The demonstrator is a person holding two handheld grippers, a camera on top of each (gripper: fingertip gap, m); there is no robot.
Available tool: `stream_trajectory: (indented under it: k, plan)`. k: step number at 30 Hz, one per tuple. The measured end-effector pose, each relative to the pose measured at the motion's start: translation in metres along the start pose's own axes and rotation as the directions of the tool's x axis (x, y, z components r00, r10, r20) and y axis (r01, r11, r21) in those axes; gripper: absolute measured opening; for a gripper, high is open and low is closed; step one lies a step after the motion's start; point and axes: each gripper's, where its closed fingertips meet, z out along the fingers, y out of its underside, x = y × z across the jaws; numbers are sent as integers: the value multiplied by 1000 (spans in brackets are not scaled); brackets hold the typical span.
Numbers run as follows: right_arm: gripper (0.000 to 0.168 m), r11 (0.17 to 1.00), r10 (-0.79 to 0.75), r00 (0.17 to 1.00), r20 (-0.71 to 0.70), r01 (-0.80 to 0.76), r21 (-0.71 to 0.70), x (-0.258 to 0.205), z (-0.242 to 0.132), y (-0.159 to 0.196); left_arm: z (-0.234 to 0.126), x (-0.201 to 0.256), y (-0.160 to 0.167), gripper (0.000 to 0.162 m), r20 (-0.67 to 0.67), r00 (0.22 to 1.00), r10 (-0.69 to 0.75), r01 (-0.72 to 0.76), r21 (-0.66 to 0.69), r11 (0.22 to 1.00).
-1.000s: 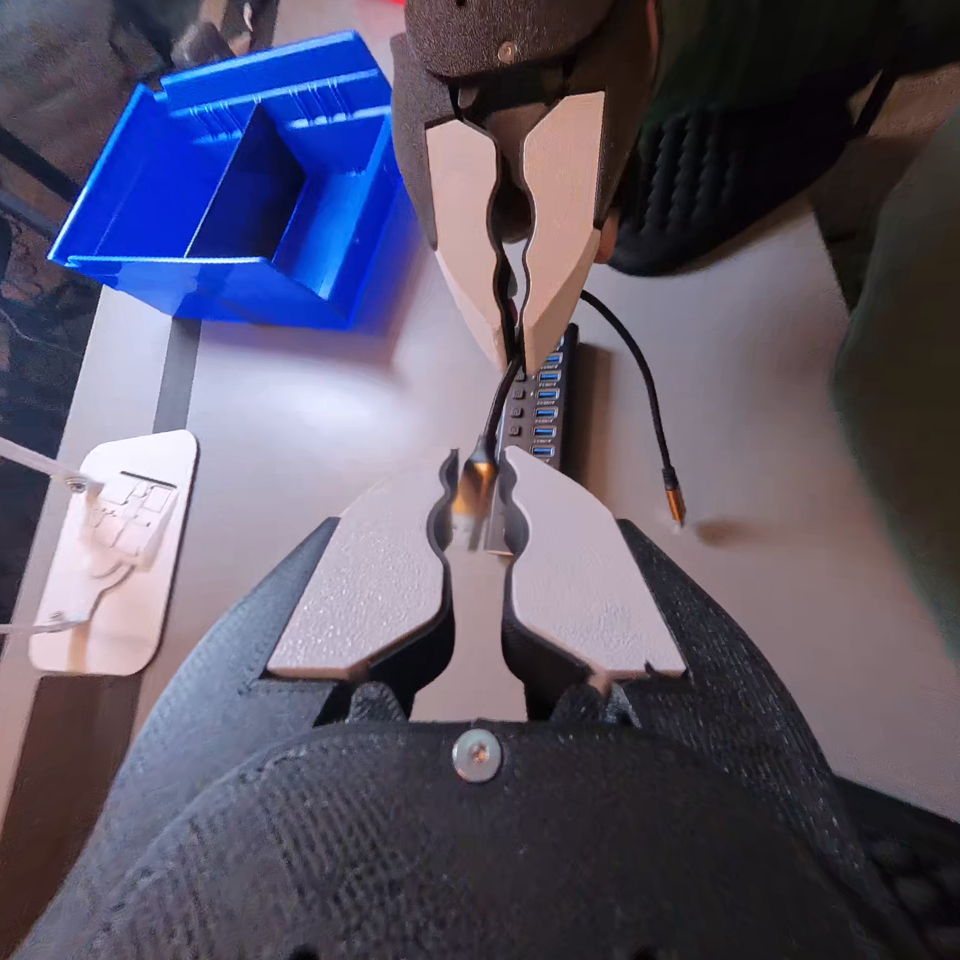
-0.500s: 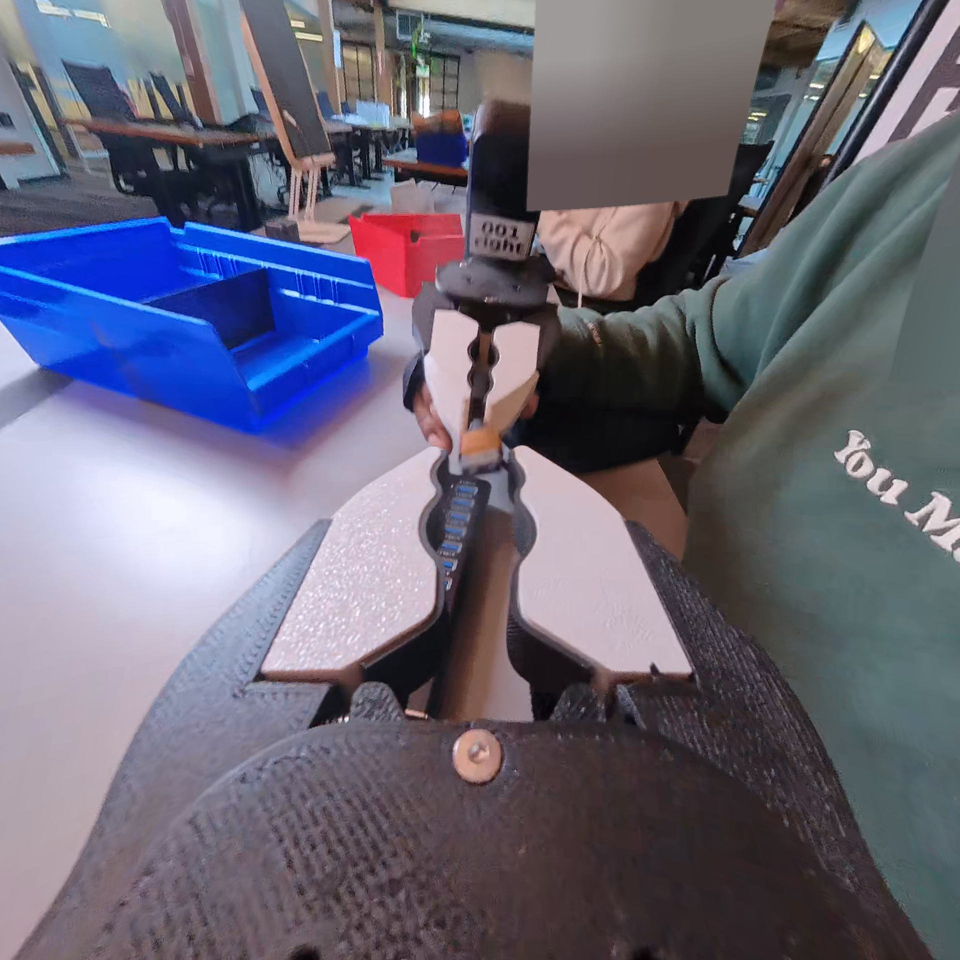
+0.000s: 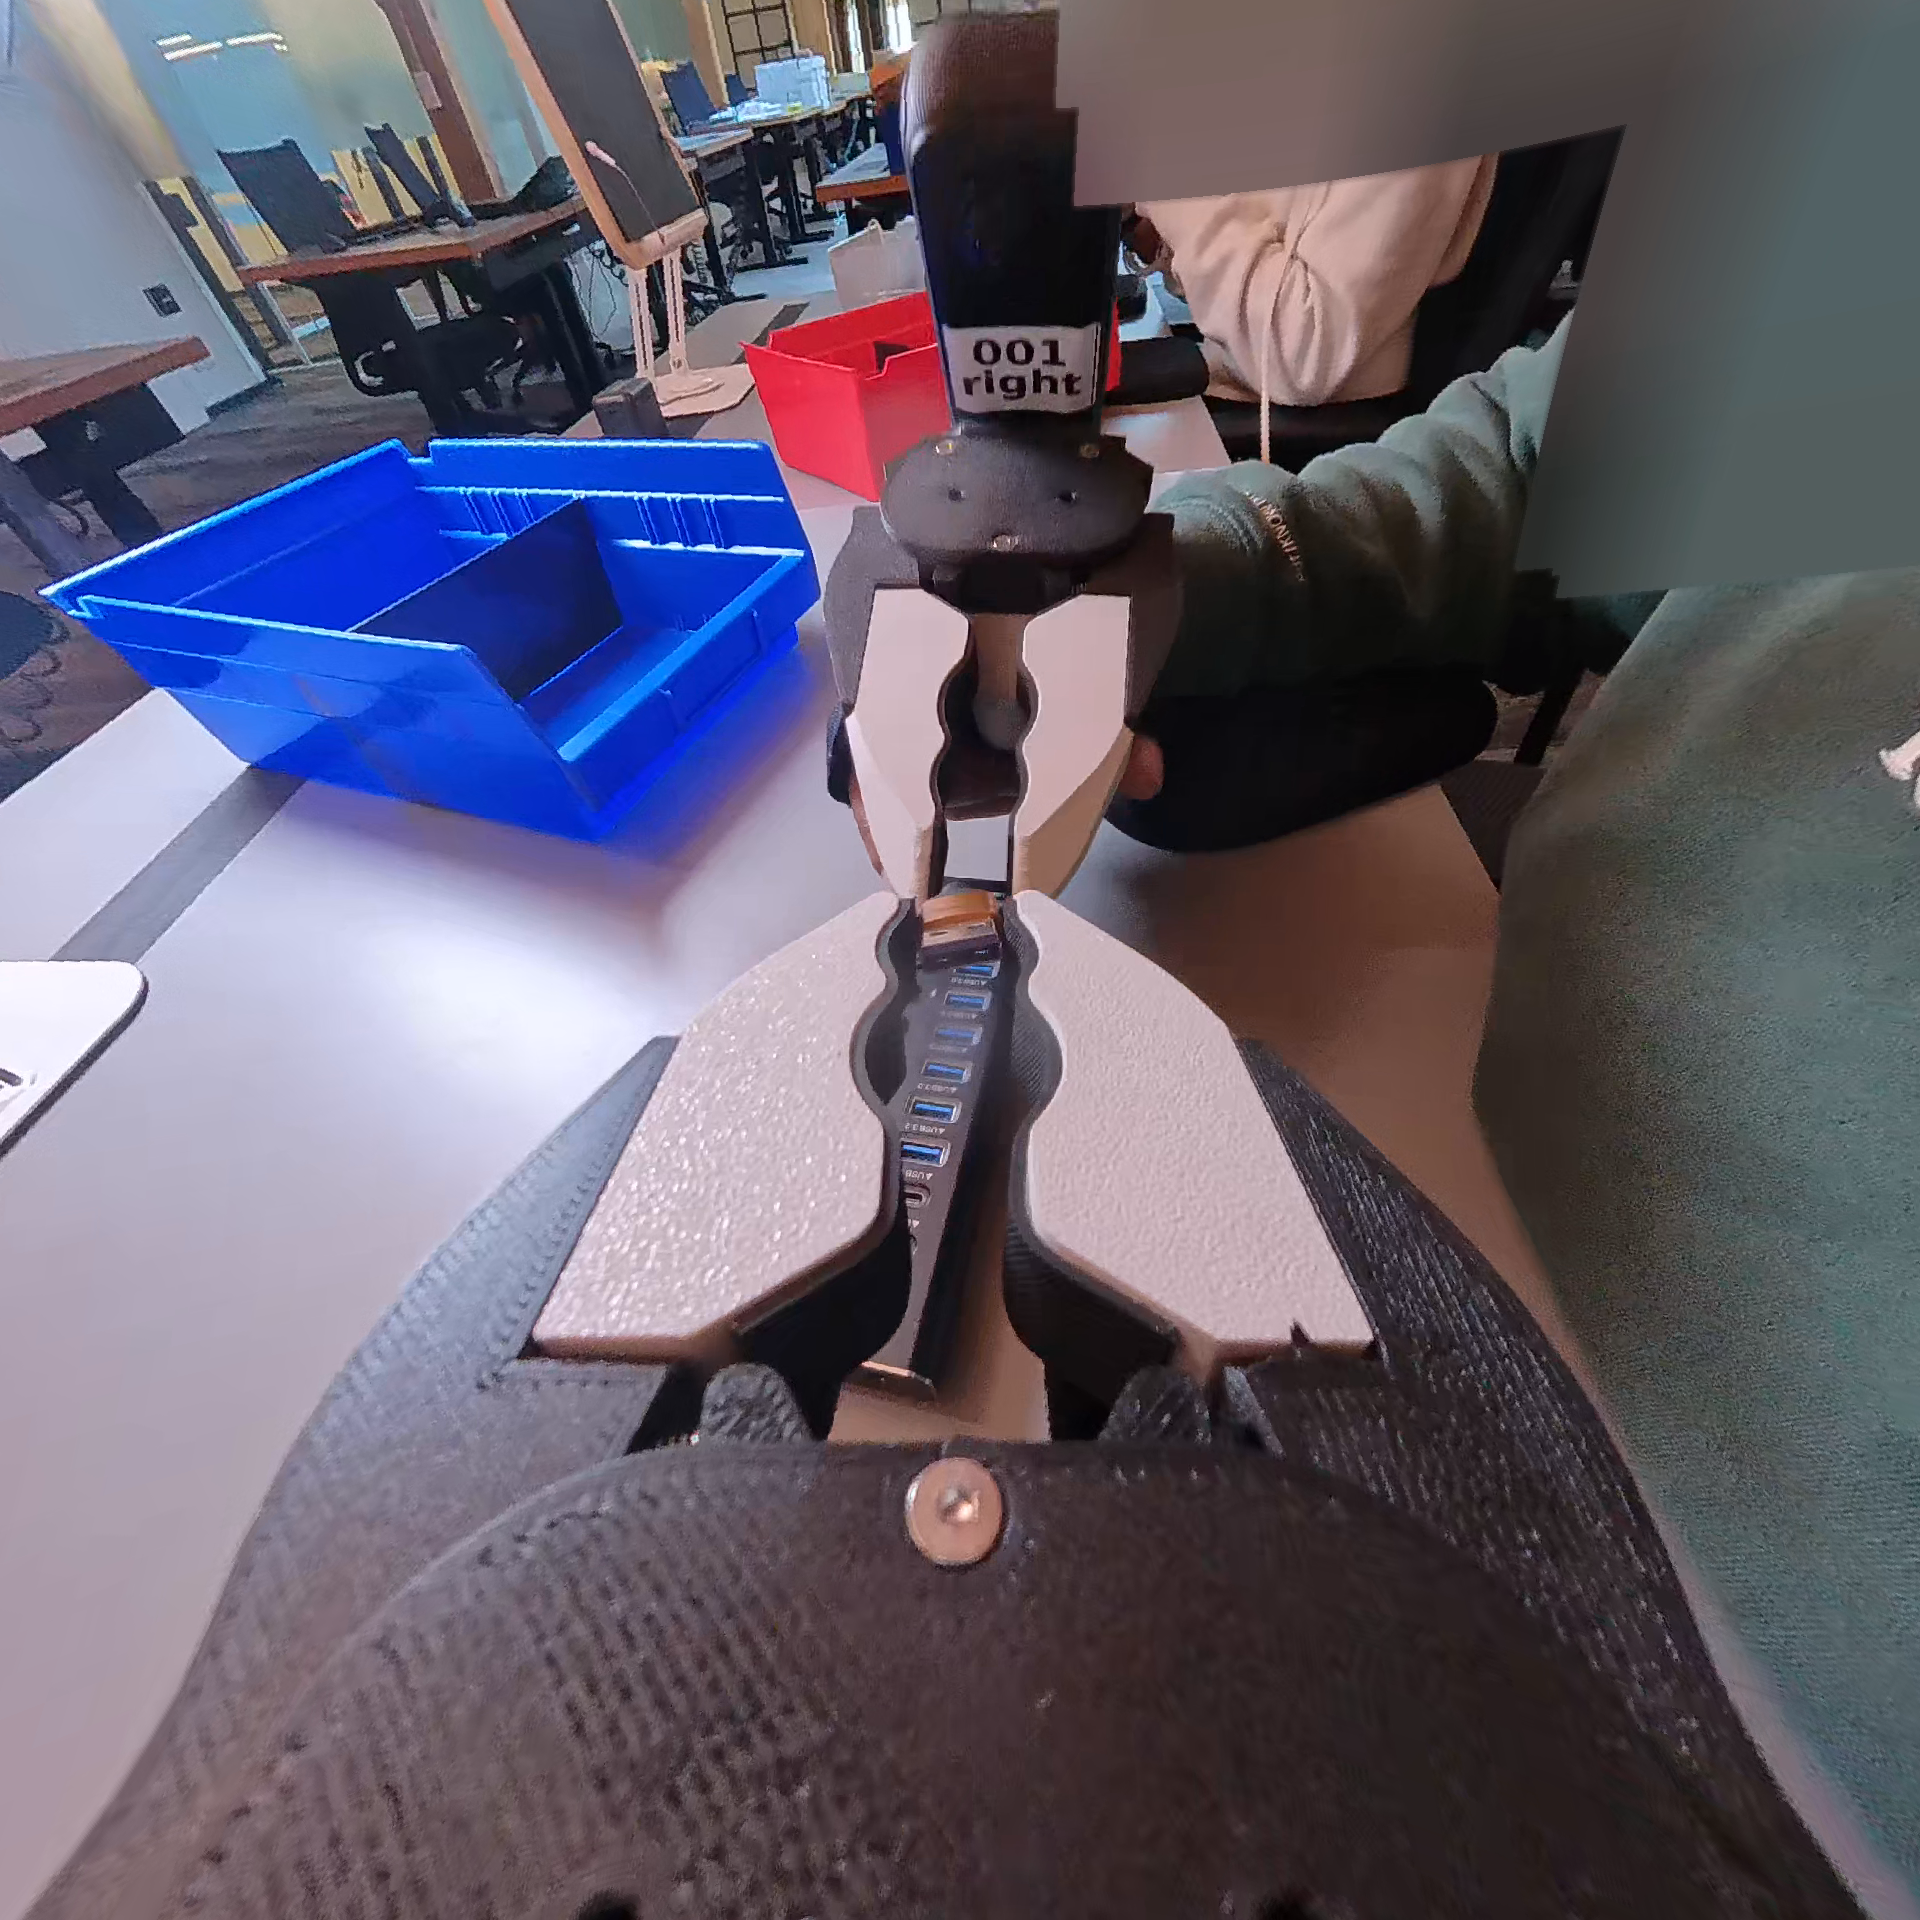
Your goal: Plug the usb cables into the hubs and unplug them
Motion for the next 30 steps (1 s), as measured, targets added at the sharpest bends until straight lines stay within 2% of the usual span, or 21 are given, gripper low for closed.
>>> stream_trajectory:
  k: [5, 7, 10, 13, 16, 18, 20, 22, 25, 28, 29, 30]
  plan:
    - [20, 1000, -1, 1000, -19, 1, 9, -2, 11, -17, 9, 3, 7, 16, -27, 1000, -7, 7, -7, 1000]
    - [8, 999, -4, 1000, -20, 3, -40, -1, 14, -14, 9, 1, 10, 15, -18, 1000, -4, 4, -11, 1000]
    - [7, 987, -1, 998, -57, -8, -162, 8, 5, -2, 5, -13, 21, 17, 26, 1000, 5, -3, -50, 999]
    - [8, 946, 0, 992, -126, -41, -322, 26, -26, 19, -9, -38, 47, 40, 100, 995, 4, 13, -166, 986]
    - [8, 903, -25, 982, -187, -58, -425, 41, -67, 31, -16, -45, 92, 67, 89, 994, -58, 84, -325, 942]
    - [8, 841, -74, 970, -231, -63, -537, 52, -94, 46, -12, -36, 117, 79, 40, 992, -116, 122, -408, 905]
    - [8, 744, -97, 964, -247, -94, -662, 61, -115, 68, -5, -28, 130, 84, 0, 995, -104, 93, -459, 884]
    - [8, 687, -64, 971, -232, -126, -716, 67, -118, 88, 3, -26, 130, 83, -18, 998, -57, 41, -475, 879]
    - [8, 647, -58, 979, -194, -111, -755, 76, -101, 116, 11, -26, 126, 68, -14, 1000, -26, 16, -462, 886]
    - [9, 670, -74, 979, -190, -92, -736, 83, -82, 126, 8, -25, 126, 62, -14, 1000, -6, -1, -463, 886]
    - [13, 680, -81, 976, -203, -95, -727, 85, -80, 124, 6, -25, 126, 61, -12, 1000, -1, -5, -469, 883]
    - [27, 672, -95, 971, -221, -101, -733, 88, -83, 123, 4, -24, 126, 61, -9, 1000, 10, -13, -476, 879]
